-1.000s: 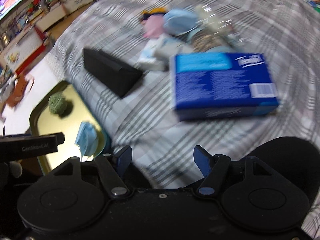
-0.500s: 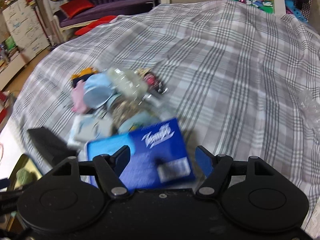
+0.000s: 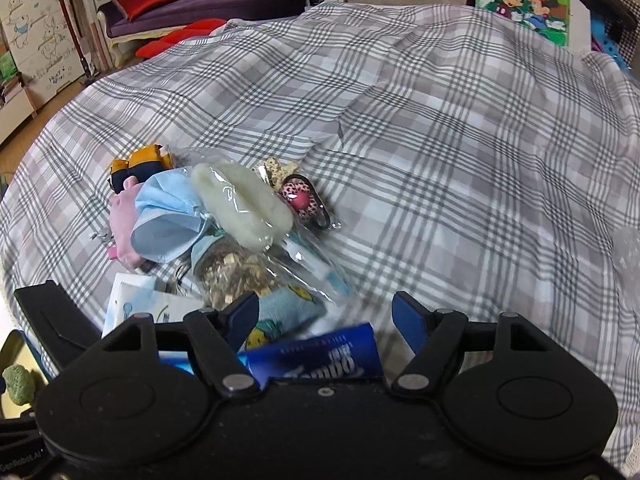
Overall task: Organize soft objects
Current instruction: 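Move both tools back toward the remaining soft items on the bed, then grasp the pink pouch with the left tool while the right tool grasps the wrapped white item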
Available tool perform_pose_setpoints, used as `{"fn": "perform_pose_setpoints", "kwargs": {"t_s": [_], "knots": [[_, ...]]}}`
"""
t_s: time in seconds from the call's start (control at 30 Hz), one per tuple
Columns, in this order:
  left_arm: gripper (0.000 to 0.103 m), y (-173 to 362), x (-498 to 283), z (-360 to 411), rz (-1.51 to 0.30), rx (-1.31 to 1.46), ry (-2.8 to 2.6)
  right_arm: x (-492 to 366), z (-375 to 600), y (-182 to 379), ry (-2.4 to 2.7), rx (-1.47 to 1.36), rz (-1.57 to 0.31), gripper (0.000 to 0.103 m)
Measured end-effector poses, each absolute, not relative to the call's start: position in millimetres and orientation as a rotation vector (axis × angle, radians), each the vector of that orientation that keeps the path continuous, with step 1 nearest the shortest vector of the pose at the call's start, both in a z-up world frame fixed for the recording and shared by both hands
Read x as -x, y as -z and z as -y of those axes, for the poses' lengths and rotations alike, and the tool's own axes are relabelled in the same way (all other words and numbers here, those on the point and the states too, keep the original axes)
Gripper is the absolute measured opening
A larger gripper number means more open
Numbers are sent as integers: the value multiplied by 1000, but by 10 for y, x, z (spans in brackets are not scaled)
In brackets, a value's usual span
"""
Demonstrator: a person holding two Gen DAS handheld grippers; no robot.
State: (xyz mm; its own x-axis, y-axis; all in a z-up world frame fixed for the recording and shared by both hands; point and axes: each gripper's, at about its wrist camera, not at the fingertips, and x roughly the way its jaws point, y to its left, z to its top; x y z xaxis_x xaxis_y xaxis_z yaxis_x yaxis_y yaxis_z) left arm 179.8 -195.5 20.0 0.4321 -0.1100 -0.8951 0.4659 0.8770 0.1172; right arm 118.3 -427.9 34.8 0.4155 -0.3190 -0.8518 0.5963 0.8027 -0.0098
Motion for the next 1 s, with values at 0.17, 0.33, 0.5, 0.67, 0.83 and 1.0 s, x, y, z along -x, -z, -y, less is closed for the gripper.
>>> {"fn": "perform_pose_setpoints", "kwargs": {"t_s": [0.17,0.33,0.5,0.67,0.83,1.0], "knots": [[79,-170,-1916,1993,-1076,-381,366,-1408,4316,-268,580,-306,-999,74],[79,-136,-2010,2051,-1084,-390,367,-1641,4350,-187,579,-320,-1009,74],[79,-124,-2097,2096,-1088,-390,372,-1865,4349,-95,581,-334,-1017,74],[79,-106,-2169,2134,-1090,-395,379,-2039,4366,16,584,-345,-1025,74],[79,-62,-2236,2217,-1098,-405,390,-2091,4395,136,590,-319,-1040,74],[79,-43,-2298,2306,-1104,-409,400,-2095,4459,185,584,-327,-1034,74]]}}
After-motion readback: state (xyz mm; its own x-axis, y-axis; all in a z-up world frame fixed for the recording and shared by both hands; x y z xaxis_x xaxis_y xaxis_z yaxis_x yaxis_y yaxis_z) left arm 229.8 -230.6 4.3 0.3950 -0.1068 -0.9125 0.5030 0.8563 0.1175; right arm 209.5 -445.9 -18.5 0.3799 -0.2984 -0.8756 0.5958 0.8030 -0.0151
